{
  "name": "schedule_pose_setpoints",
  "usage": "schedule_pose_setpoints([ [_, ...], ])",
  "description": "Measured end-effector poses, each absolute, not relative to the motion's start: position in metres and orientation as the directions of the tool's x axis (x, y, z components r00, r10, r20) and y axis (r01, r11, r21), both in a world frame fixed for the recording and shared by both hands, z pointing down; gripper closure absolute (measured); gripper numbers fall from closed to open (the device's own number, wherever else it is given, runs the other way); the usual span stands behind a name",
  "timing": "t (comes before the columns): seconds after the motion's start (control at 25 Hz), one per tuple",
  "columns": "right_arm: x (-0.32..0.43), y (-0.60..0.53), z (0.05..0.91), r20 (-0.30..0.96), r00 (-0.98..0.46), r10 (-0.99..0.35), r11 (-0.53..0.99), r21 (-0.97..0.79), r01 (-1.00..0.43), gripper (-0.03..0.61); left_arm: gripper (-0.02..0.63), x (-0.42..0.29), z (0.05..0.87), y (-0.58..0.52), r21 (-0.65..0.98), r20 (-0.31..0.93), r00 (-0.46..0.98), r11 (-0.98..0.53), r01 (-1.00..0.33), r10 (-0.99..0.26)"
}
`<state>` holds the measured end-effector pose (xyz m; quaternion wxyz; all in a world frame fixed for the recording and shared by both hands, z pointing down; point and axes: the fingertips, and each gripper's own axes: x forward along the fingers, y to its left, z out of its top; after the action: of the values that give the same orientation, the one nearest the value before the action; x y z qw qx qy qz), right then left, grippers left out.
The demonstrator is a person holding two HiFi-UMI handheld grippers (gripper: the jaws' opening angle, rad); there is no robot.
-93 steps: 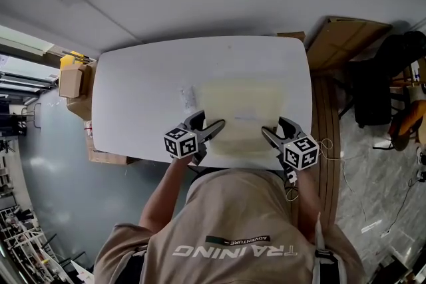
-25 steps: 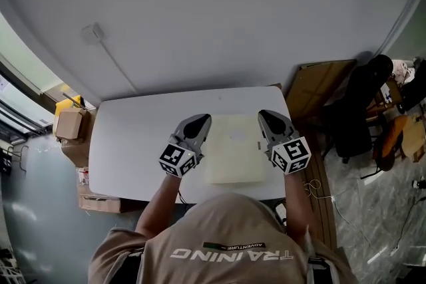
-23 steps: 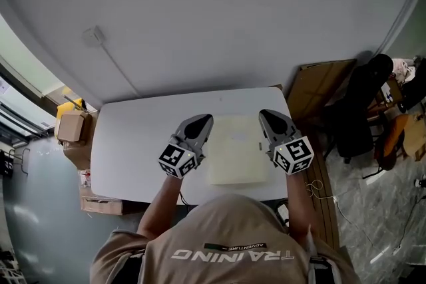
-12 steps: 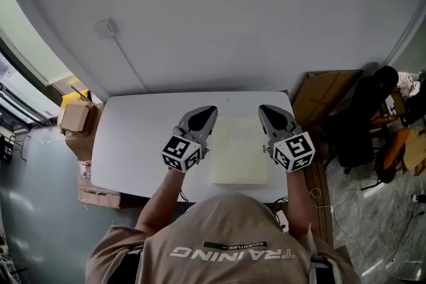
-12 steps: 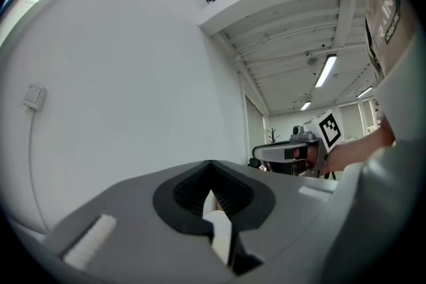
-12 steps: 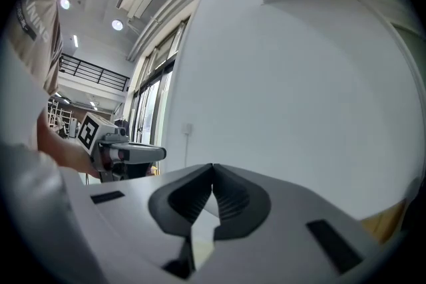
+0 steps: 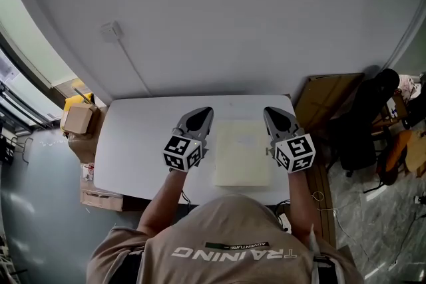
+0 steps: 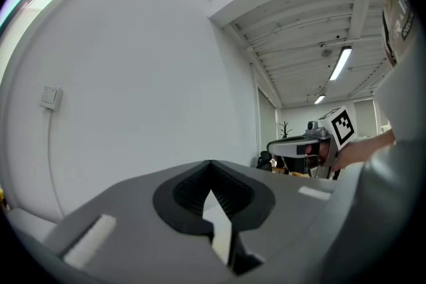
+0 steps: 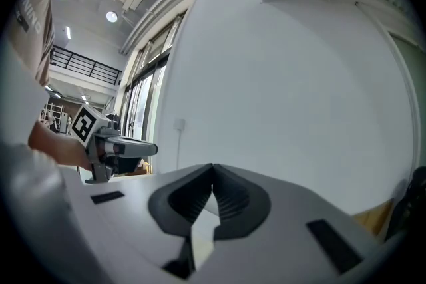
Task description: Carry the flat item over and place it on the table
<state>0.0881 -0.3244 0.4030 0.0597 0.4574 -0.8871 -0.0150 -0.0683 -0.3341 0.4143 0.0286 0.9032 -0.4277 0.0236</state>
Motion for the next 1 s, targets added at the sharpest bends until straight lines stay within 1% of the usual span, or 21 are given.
schedule_pose_setpoints([
  [0.28, 0.087, -0.322, 0.401, 0.094, -0.551, -0.83, 0.558, 0.083, -0.826, 0.571, 0.609, -0.069, 0.412, -0.335, 0.021, 0.068, 0.638, -0.638, -0.77, -0.767],
  [0.8, 0.084, -0.323, 0.393, 0.085, -0.562, -0.823, 0.568, 0.121, -0.814, 0.572, 0.609, -0.077, 0.416, -0.347, 0.033, 0.084, 0.636, -0.636, -0.771, -0.767],
  [1.0, 0.08, -0.323, 0.397, 0.107, -0.567, -0.817, 0.577, 0.14, -0.805, 0.571, 0.609, -0.081, 0.418, -0.349, 0.042, 0.083, 0.628, -0.627, -0.778, -0.773],
])
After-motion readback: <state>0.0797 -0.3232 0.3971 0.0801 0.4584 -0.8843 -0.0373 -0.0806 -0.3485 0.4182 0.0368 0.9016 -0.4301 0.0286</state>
